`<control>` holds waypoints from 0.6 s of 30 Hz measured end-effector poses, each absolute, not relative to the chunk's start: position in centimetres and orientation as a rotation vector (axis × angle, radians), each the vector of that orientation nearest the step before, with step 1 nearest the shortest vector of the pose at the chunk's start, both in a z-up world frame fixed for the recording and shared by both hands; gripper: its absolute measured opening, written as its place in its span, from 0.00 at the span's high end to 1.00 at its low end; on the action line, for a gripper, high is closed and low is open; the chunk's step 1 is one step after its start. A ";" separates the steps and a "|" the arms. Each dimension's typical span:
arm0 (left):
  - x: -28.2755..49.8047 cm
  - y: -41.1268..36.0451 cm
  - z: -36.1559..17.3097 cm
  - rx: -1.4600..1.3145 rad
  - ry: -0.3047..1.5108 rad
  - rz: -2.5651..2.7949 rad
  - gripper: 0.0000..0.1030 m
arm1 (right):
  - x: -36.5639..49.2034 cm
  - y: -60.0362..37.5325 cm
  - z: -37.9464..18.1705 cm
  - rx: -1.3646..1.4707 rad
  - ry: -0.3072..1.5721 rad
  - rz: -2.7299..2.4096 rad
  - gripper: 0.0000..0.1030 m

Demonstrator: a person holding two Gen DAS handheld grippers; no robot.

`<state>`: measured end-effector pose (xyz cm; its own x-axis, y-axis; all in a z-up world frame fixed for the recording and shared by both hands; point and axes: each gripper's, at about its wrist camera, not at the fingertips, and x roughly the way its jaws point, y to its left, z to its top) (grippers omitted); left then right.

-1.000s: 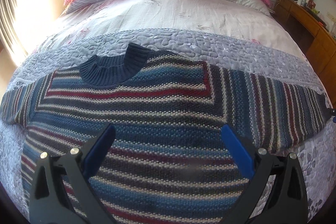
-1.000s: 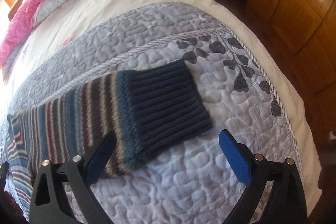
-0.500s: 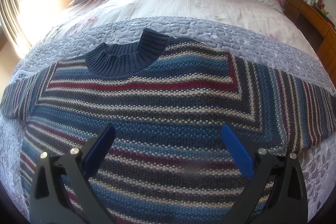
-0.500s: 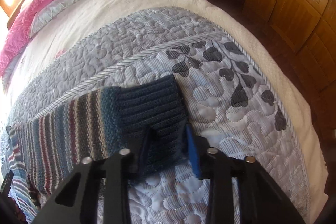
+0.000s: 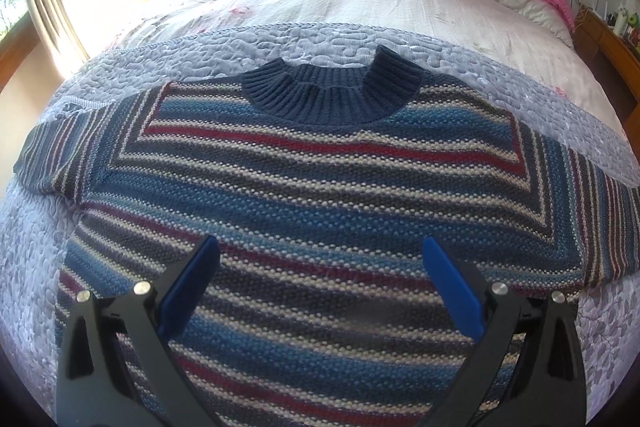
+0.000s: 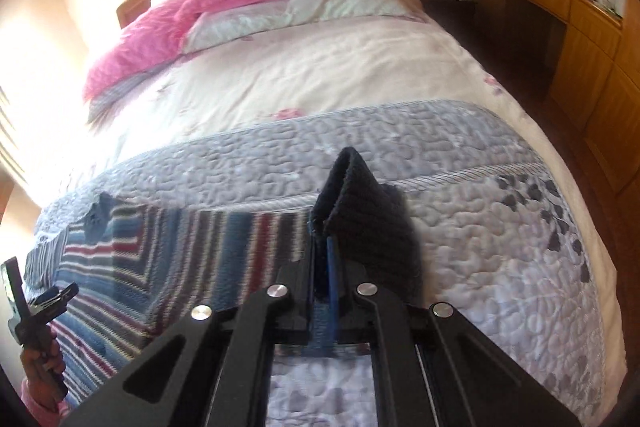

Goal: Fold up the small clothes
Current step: 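Carry the sleeve cuff with the right tool across the sweater body and release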

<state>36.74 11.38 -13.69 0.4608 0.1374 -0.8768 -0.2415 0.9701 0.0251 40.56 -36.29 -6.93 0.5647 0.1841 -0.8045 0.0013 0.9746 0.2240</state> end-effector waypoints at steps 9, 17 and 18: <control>36.1 13.9 -13.3 -0.105 1.066 0.265 0.03 | 41.7 -21.7 -9.2 0.095 1.034 0.369 0.95; 36.1 14.0 -13.7 -0.083 1.076 0.255 0.03 | 42.8 -17.9 -14.9 0.101 1.143 0.405 0.95; 36.2 13.9 -13.8 -0.079 1.078 0.250 0.03 | 42.9 -18.0 -15.3 0.109 1.150 0.404 0.95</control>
<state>36.24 13.91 -13.78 0.4479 0.1637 -0.8790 -0.2407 0.9689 0.0578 42.91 -17.99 -15.33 0.3452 0.3656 -0.8644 -0.2552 0.9229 0.2884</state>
